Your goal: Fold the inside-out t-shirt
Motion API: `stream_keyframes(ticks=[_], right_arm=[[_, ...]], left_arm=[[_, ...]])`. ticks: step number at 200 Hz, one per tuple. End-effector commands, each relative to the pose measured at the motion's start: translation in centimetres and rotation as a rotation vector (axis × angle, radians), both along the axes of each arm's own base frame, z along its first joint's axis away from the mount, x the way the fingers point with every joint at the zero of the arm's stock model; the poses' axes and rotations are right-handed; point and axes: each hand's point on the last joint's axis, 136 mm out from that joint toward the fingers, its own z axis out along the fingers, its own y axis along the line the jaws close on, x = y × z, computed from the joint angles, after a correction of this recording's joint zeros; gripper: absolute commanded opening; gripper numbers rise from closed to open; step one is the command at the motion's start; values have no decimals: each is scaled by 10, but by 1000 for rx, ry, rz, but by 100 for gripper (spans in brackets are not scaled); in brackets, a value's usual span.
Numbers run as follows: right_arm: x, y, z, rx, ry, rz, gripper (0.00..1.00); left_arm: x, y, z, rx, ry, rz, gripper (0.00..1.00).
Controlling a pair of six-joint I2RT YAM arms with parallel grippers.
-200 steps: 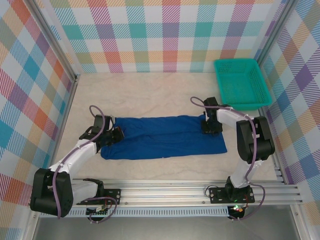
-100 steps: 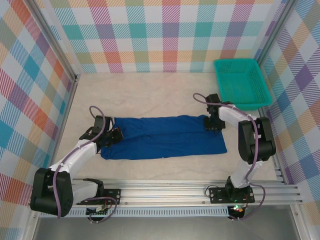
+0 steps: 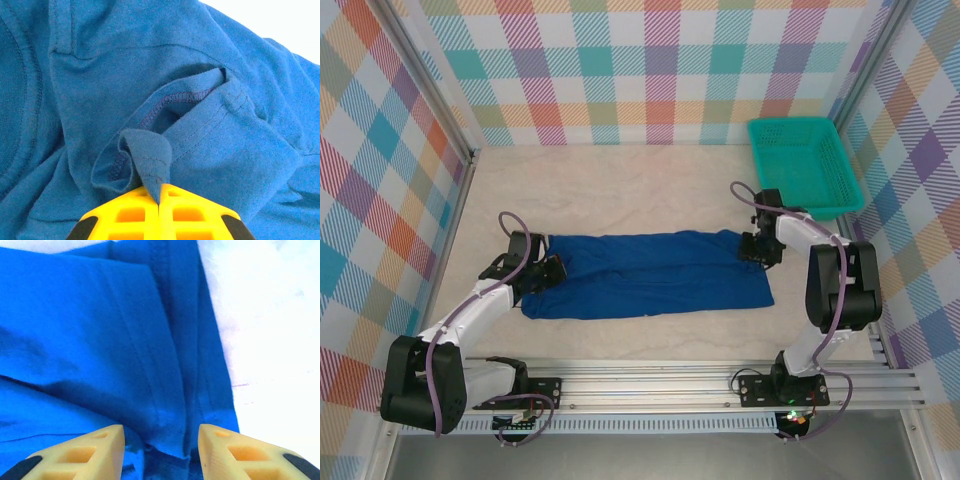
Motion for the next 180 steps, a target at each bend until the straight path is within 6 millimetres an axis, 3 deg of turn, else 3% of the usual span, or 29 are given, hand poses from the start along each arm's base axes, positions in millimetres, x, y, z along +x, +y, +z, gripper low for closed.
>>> stream_keyframes(ticks=[1,38,93,148,180], right_arm=[[-2,3,4,72,-6,-54,42],[-9,-5,-2,74,15,-88,39],[-9,0,-9,103,29,-89,23],[9,-21,9,-23,-36,-73,7],[24,-28,16,-69,-61,-59,5]], left_arm=[[1,-2,2,0,-10,-2,2],[1,-1,2,3,-11,0,2],[1,-1,2,6,-14,-3,2],[-2,1,0,14,-9,7,3],[-3,4,-1,25,-10,14,2]])
